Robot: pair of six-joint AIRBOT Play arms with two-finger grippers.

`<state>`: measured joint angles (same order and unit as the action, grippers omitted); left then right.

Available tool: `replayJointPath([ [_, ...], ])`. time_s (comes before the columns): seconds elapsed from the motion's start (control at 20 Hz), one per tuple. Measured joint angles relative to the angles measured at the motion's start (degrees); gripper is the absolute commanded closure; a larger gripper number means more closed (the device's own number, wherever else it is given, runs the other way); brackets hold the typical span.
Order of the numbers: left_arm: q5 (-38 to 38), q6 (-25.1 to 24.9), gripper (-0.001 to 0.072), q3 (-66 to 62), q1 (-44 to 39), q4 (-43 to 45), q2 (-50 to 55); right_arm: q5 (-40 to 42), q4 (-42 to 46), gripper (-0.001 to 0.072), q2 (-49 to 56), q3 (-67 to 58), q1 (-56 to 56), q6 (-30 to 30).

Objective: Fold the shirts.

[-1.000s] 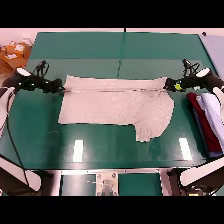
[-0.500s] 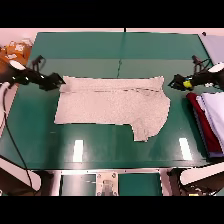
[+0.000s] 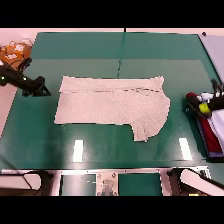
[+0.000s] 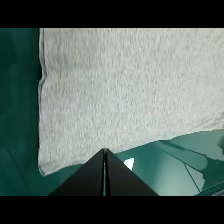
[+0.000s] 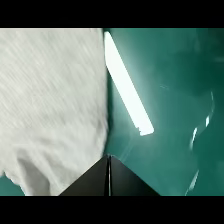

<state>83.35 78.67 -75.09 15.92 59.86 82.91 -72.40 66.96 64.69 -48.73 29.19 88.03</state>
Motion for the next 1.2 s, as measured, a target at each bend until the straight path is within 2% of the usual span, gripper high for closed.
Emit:
replayJointPath([
  [0.05, -2.47, 0.68, 0.0682, 6.23, 0.02, 0.35, -5.35, 0.31, -0.13, 0.0384, -3.93, 5.29, 0.0, 1.11],
  [0.1, -4.83, 1.07, 0.0501, 13.29, -0.09, 0.0, -11.21, 0.94, -0.74, 0.0356, -7.17, 9.94, -0.02, 1.9],
  [0.15, -7.23, 1.55, 0.0117, 19.82, -0.2, -0.72, -16.06, 2.45, -1.4, 0.0356, -9.86, 14.53, -0.02, 2.6],
  [0.2, -10.25, 2.14, 0.0038, 26.49, -0.17, -1.95, -20.52, 3.74, -2.01, 0.0356, -11.69, 18.23, -0.04, 2.99],
  [0.45, -25.33, 3.48, 0.0067, 49.29, -5.57, -10.01, -29.88, 11.74, -9.38, 0.0355, -13.4, 28.92, -1.2, 1.22],
  [0.5, -29.64, 3.72, 0.0066, 51.41, -7.8, -11.54, -30.42, 13.42, -11.61, 0.0353, -12.81, 29.68, -2.03, 0.68],
  [0.6, -38.47, 5.01, 0.0066, 54.25, -11.63, -13.31, -31.15, 16.5, -16.06, 0.0293, -10.51, 30.51, -4.46, -0.24],
  [0.85, -53.13, 8.31, 0.0067, 56.52, -15.52, -17.62, -29.0, 23.82, -23.54, 0.0294, -4.57, 30.58, -11.65, -1.36],
  [0.9, -54.45, 8.5, 0.0194, 56.33, -15.74, -19.32, -27.32, 24.61, -23.78, 0.0296, -3.91, 30.27, -12.55, -1.44],
  [0.95, -56.02, 8.55, 0.0482, 56.06, -15.93, -20.72, -25.31, 25.14, -23.98, 0.0302, -3.45, 29.94, -13.14, -1.51],
  [1.0, -56.43, 8.46, 0.068, 55.67, -16.0, -21.35, -23.47, 25.53, -24.0, 0.0451, -3.08, 29.59, -13.64, -1.64],
  [1.05, -56.28, 7.58, 0.0685, 55.06, -16.13, -22.12, -21.99, 25.92, -23.52, 0.0688, -2.75, 29.31, -13.94, -2.08],
  [1.2, -53.0, 5.35, 0.0686, 51.82, -15.93, -21.27, -19.58, 24.59, -21.55, 0.0699, -2.32, 27.89, -14.45, -4.31],
])
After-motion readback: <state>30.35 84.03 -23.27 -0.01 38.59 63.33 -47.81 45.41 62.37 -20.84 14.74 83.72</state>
